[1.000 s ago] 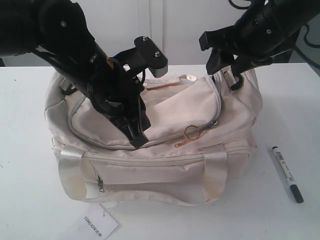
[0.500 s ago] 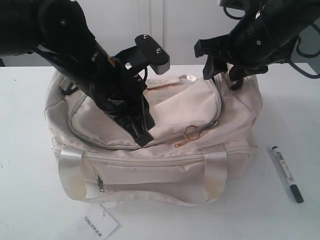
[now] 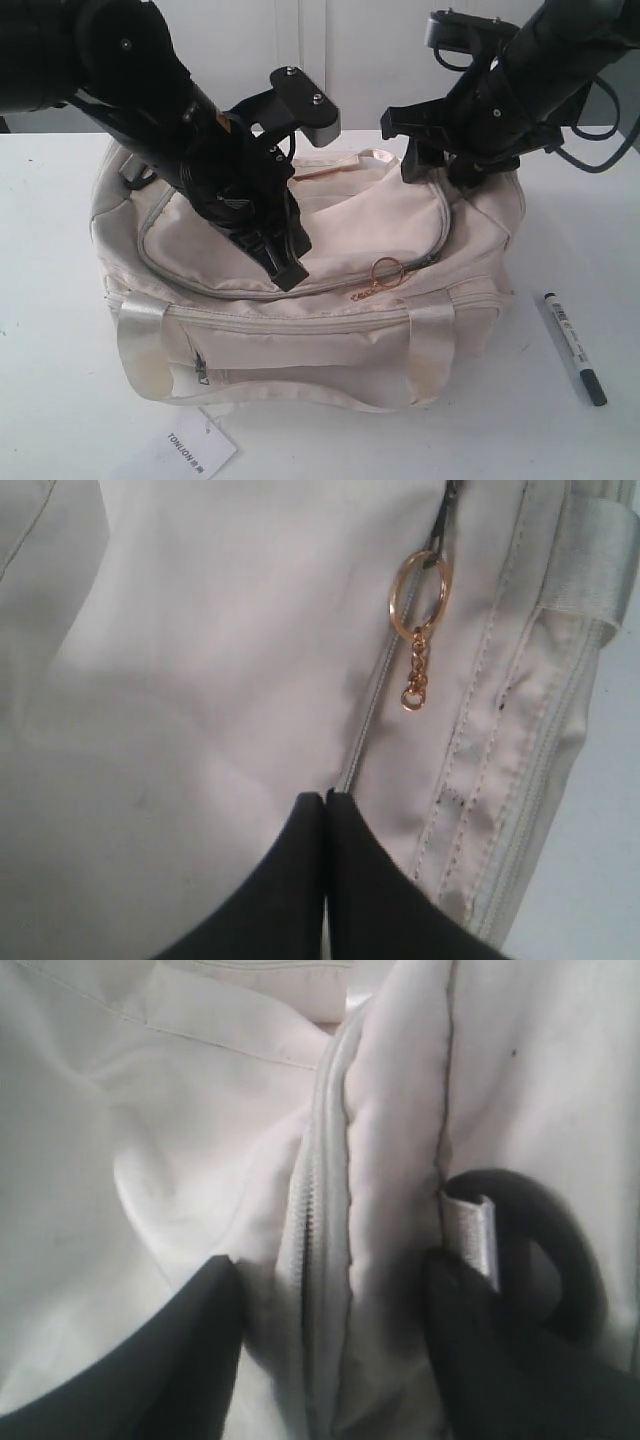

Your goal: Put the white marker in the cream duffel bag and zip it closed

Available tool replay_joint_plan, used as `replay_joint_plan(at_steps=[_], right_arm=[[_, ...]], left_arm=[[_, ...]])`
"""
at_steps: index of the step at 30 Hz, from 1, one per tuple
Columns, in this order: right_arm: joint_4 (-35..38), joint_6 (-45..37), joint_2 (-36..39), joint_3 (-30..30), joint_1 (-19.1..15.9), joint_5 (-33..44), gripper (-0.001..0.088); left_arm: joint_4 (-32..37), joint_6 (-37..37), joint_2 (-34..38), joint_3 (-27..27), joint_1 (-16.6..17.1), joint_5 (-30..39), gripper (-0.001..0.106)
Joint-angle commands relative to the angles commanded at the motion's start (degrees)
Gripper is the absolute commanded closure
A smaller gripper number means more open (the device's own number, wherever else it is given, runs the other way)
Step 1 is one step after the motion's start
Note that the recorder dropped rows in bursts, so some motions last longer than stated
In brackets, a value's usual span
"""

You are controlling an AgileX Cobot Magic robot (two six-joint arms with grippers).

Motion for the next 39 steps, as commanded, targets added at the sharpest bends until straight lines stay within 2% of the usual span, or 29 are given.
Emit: replay_joint_plan(at_steps=[6, 7, 11, 23, 26, 32, 39], right_arm=[[-2.44, 0.0, 0.63, 0.0, 0.0, 0.48, 0.0834], [-2.44, 0.0, 0.63, 0.0, 0.0, 0.48, 0.0869], [-2.23, 0.33, -0.03, 0.0, 0.0, -0.4, 0.0868], [-1.44, 9.39, -2.78, 0.0, 0.0, -2.42, 0.0868], [-1.44, 10.34, -2.81, 0.0, 0.0, -2.94, 0.0868], [-1.44, 10.47, -2.81, 0.0, 0.0, -3.07, 0.0868], [-1.44, 10.47, -2.81, 0.0, 0.0, -3.07, 0.0868]], left_arm=[[-0.11, 0.0, 0.0, 0.0, 0.0, 0.01, 0.105], [-0.11, 0.0, 0.0, 0.0, 0.0, 0.01, 0.105], [-0.23, 0.0, 0.0, 0.0, 0.0, 0.01, 0.105], [-1.1, 1.95, 0.0, 0.0, 0.0, -1.54, 0.105], [-4.51, 6.37, 0.0, 0.23, 0.0, -1.66, 0.105], [-16.43, 17.6, 0.97, 0.5, 0.0, -1.23, 0.105], [-23.1, 25.98, 3.87, 0.5, 0.0, -1.33, 0.105]])
